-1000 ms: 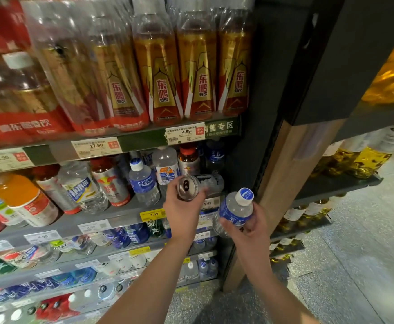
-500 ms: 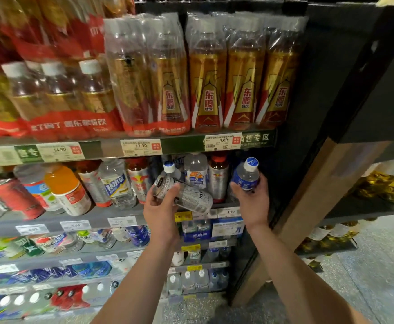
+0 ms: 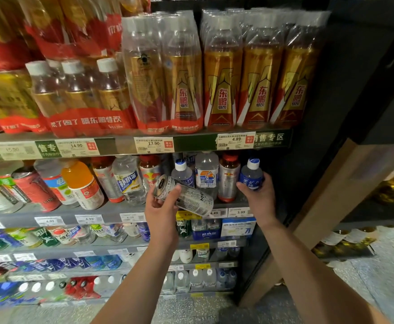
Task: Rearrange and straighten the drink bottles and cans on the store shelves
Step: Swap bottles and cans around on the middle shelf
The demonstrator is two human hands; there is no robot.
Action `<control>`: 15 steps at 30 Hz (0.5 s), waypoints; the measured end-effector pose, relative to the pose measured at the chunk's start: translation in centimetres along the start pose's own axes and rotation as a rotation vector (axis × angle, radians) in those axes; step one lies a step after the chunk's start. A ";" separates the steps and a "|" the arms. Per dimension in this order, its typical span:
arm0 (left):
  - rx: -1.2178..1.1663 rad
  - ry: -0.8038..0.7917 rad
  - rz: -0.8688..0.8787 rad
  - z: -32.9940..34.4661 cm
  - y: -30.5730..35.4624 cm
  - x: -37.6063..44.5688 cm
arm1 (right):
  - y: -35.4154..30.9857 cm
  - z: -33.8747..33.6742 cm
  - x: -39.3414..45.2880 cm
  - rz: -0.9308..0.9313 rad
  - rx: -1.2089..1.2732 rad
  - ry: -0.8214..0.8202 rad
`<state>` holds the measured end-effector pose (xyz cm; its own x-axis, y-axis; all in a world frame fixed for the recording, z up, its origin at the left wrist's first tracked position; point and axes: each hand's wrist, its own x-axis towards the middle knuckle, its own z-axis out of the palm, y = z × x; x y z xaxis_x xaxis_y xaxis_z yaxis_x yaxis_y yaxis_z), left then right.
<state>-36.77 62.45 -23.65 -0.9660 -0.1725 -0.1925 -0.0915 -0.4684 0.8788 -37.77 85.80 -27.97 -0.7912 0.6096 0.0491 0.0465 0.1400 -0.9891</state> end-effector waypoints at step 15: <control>0.051 0.065 0.063 -0.3 -0.9 -1.6 | -0.5 0.0 -3.9 -0.025 -0.083 0.040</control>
<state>-35.02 62.91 -24.29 -0.9526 -0.2571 -0.1625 -0.0448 -0.4100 0.9110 -34.68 83.34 -27.62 -0.7677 0.6356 0.0808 0.0785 0.2185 -0.9727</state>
